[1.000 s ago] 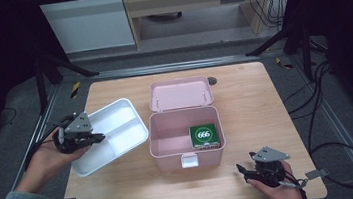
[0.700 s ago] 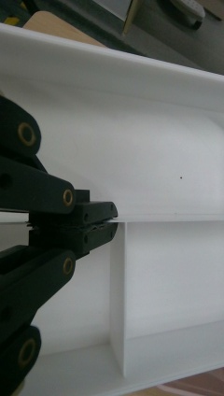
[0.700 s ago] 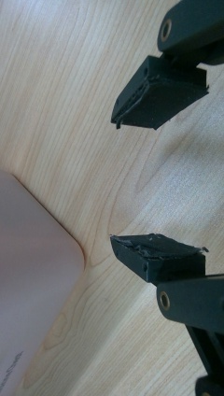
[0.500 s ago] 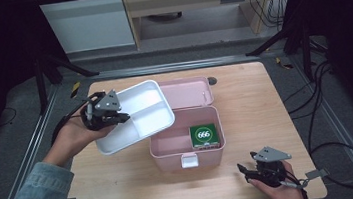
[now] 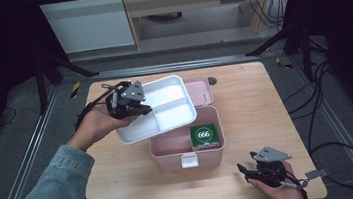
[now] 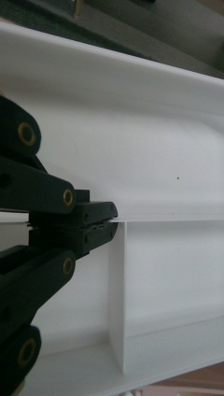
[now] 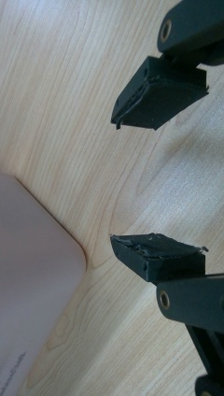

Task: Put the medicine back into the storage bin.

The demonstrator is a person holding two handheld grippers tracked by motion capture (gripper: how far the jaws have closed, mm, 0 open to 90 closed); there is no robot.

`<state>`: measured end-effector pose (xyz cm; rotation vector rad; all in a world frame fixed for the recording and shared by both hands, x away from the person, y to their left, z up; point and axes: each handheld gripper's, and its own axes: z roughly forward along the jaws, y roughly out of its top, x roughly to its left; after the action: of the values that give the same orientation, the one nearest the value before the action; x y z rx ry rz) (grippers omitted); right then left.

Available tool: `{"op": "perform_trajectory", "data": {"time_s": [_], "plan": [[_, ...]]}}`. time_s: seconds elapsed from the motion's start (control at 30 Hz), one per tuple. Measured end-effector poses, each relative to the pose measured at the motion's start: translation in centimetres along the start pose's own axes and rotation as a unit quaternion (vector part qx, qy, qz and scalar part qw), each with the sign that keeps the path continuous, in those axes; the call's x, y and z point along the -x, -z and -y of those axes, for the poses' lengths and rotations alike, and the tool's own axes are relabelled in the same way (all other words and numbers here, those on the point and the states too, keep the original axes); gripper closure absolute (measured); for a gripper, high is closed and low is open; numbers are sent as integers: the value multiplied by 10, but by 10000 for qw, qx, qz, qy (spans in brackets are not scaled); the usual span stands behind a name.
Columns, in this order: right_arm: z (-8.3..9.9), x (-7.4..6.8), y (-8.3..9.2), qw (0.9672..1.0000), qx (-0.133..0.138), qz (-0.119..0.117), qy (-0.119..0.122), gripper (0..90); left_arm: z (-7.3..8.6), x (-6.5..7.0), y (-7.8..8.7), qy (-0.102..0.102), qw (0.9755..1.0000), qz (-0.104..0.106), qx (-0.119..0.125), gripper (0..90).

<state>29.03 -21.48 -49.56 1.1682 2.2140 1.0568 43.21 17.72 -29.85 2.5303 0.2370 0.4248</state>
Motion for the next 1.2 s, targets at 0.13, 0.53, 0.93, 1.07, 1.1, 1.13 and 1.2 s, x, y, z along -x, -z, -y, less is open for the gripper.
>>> {"op": "perform_trajectory", "data": {"time_s": [0.13,0.53,0.93,1.07,1.1,1.13,1.2], "plan": [[0,1,0,10000,9,3,-16,354,-11,0,-12,-57,9999,120,56,895],[0,2,2,10000,21,29,-30,354,-35,13,-41,-378,9982,453,-42,894],[1,4,5,10000,47,50,-53,354,-44,27,-60,-563,9957,722,-127,894],[1,4,5,10000,48,46,-56,354,-42,30,-68,-569,9949,822,-162,894],[1,4,5,10000,46,45,-55,354,-41,31,-70,-592,9944,853,-180,894],[1,4,5,10000,44,43,-55,354,-41,33,-71,-597,9942,879,-181,894],[1,4,5,10000,44,46,-57,354,-40,35,-74,-595,9937,927,-201,894]]}}
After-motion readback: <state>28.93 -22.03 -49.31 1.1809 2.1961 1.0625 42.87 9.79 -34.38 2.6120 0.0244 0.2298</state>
